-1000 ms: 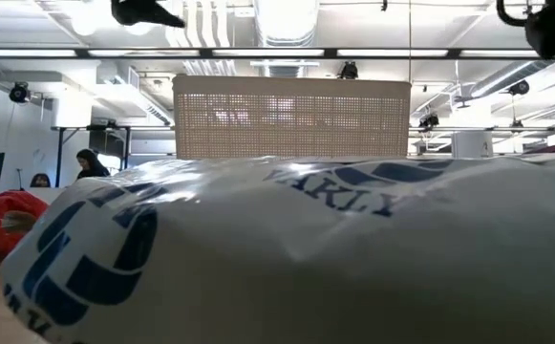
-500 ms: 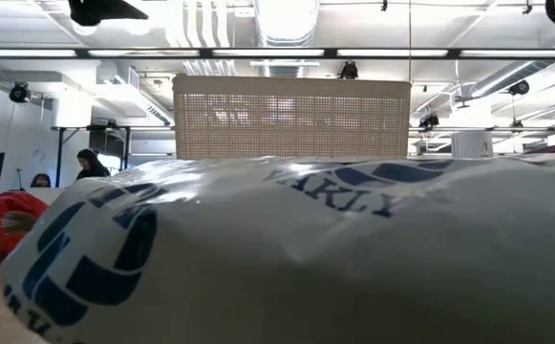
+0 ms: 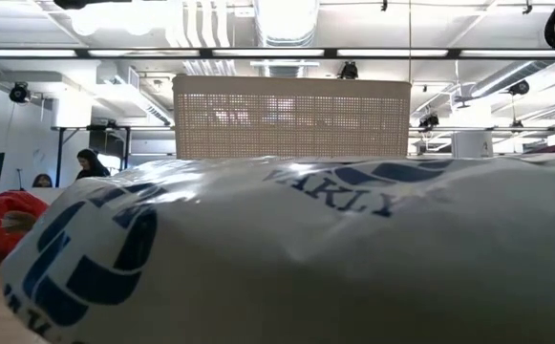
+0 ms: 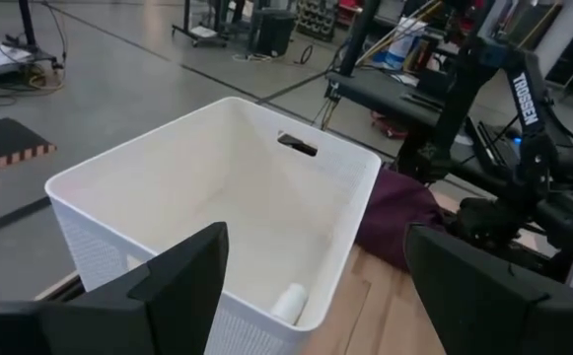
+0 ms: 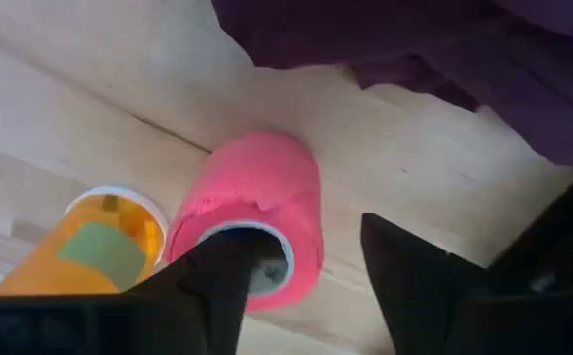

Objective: Pick & place medical supplies in basket/bin
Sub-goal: Put the pink bandage into the white bin

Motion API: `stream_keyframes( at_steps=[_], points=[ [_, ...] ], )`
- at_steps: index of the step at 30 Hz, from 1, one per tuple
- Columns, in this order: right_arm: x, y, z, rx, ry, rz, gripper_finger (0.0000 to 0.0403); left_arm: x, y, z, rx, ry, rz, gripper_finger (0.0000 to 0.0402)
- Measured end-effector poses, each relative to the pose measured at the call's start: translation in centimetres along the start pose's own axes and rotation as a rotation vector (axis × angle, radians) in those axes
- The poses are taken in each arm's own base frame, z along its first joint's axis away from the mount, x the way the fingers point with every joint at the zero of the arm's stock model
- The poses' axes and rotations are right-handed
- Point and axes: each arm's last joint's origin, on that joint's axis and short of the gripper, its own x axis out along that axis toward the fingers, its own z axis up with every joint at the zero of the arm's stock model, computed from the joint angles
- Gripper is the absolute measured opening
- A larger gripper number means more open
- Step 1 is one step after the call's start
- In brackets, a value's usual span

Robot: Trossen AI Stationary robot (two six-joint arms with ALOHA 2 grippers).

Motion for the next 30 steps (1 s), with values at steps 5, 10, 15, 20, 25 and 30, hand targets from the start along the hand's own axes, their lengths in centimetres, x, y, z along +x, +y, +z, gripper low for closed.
stream_keyframes(
  at_steps=[5, 10, 15, 20, 25, 30],
  points=[
    [0.5, 0.9, 0.0, -0.003, -0.016, 0.076, 0.0118, 0.0, 0.0, 0.0, 0.000, 0.000, 0.000, 0.0290],
    [-2.4, 2.0, -0.1, -0.016, -0.169, 0.296, 0.0027, 0.3, 0.1, -0.3, 0.004, 0.005, 0.029, 0.0290],
    [-8.0, 1.7, 1.0, 0.075, -0.415, 0.507, 0.0021, 1.1, 0.4, -1.8, 0.014, 0.070, 0.075, 0.0290],
    [-16.3, 1.4, 5.0, 0.063, -0.754, 0.640, 0.0020, 1.8, 0.7, -3.3, -0.019, 0.135, 0.098, 0.0290],
    [-23.0, 1.2, 13.8, -0.050, -1.018, 0.483, 0.0022, 2.1, 0.8, -4.1, -0.045, 0.181, 0.097, 0.0290],
    [-25.0, -0.2, 22.5, -0.231, -0.950, 0.421, 0.0059, 1.6, 1.0, -4.6, -0.069, 0.237, 0.084, 0.0290]
  ],
)
